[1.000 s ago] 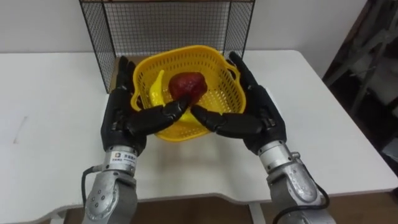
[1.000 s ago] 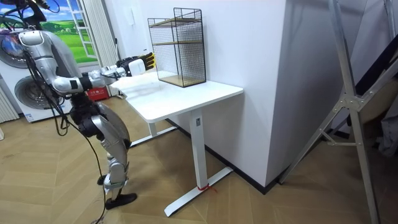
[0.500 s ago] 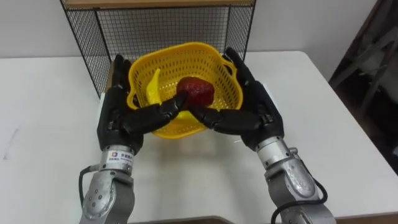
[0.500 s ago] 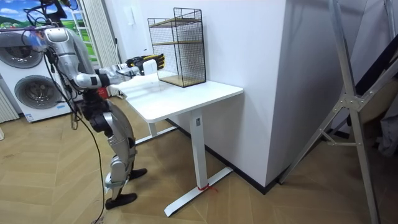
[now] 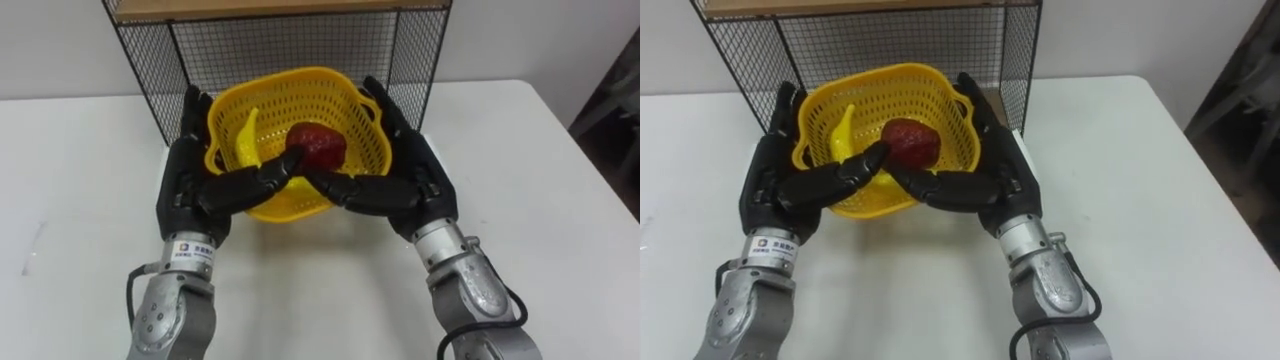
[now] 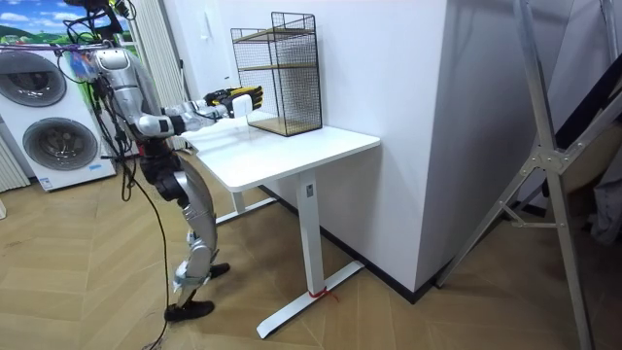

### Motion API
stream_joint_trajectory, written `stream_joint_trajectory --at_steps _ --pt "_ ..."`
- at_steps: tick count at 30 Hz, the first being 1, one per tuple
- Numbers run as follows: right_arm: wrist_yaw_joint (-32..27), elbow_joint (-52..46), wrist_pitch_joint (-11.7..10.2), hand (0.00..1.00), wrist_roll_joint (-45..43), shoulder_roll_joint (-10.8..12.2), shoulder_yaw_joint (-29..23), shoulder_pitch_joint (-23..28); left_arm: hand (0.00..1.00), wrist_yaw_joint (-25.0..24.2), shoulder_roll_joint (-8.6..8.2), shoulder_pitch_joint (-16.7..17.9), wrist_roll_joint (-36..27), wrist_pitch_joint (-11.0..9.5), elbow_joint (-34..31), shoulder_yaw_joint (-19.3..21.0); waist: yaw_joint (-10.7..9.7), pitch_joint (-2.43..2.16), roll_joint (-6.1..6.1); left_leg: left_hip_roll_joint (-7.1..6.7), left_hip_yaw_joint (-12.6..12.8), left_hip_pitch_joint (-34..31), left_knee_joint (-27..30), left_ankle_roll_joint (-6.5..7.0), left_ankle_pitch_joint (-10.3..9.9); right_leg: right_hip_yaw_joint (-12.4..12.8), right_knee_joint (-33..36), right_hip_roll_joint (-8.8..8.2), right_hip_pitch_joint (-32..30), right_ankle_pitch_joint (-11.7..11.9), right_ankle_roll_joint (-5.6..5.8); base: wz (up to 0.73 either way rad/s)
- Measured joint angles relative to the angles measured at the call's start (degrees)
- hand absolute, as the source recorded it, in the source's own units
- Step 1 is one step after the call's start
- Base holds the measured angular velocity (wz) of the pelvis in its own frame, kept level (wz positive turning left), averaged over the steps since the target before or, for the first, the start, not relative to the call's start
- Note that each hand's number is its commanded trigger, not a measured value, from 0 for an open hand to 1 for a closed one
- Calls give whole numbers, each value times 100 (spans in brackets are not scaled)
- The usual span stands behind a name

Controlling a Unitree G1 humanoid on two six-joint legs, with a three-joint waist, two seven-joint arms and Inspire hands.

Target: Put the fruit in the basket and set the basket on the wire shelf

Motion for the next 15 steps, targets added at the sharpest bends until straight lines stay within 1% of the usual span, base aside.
stream_joint_trajectory --at_steps 1,2,3,4,5,6,7,8,9,10,11,12,13,14,15 --pt "-9 0 -1 0 0 -1 -4 -2 0 0 -4 -1 2 1 0 -3 -3 2 -37 -65 -10 106 -11 65 -39 4 356 -109 -75 131 44 9" --pt "-25 3 -2 0 6 3 -4 -4 0 0 -25 -3 25 2 -1 -5 2 1 -30 -57 -39 204 -14 112 -70 3 520 -123 -120 309 75 6" --pt "-24 8 -2 0 9 2 -4 -2 0 2 -7 -7 30 1 0 6 -3 4 36 -19 -93 277 -45 135 -83 1 517 -75 -160 334 130 0" --pt "-23 11 -2 0 22 -10 -15 -18 0 3 2 -14 25 0 -1 16 1 -1 56 4 -121 278 -62 137 -83 2 377 -56 -188 278 139 -7" --pt "-22 13 -3 0 44 -51 -17 -62 0 8 4 -70 -20 2 0 40 34 14 82 69 -132 272 -88 153 -73 -10 -62 61 -271 172 120 0" --pt "-23 15 -1 0 34 -60 -12 -71 0 8 6 -130 -22 21 5 45 44 25 81 88 -131 267 -111 175 -58 -12 -687 157 -321 231 97 5" --pt "-23 17 2 0 28 -60 -4 -73 0 8 5 -142 -19 35 5 45 52 22 76 68 -120 265 -122 188 -56 -11 -962 206 -337 381 56 18" --pt "-23 40 4 0 27 -63 -8 -80 0 8 -32 -142 -18 77 40 26 44 -3 118 62 -152 303 -166 209 -58 60 -1091 268 -339 676 47 9" --pt "-23 65 9 0 17 -87 -14 -109 0 7 -45 -143 -15 109 43 23 52 -26 124 64 -148 322 -222 211 -46 63 -1200 281 -308 714 42 0" --pt "-22 124 47 0 10 -95 -58 -235 0 7 -44 -154 -5 116 43 29 78 -24 161 90 -157 333 -307 203 -13 65 -1396 345 -259 811 45 -12" --pt "-23 195 58 0 11 -75 -103 -382 0 9 -48 -184 11 140 43 29 76 -20 148 100 -164 334 -436 206 62 45 -1555 370 -241 908 44 -3" --pt "-23 206 59 0 9 -79 -112 -427 0 9 -55 -197 19 158 43 28 73 -19 147 112 -166 334 -492 211 96 19 -1647 384 -212 959 47 5" --pt "-23 232 59 0 9 -91 -147 -498 0 9 -57 -212 48 182 42 24 69 -20 153 153 -169 341 -582 209 138 -8 -1839 438 -150 1073 40 0" --pt "-23 288 60 0 10 -88 -154 -562 0 19 -52 -247 51 224 42 26 72 -19 149 176 -169 356 -654 200 164 -24 -2009 478 -66 1150 32 0" --pt "-24 330 60 0 10 -88 -158 -593 0 29 -53 -269 51 256 42 25 71 -19 149 185 -169 368 -678 197 169 -24 -2074 495 -32 1179 33 -4"
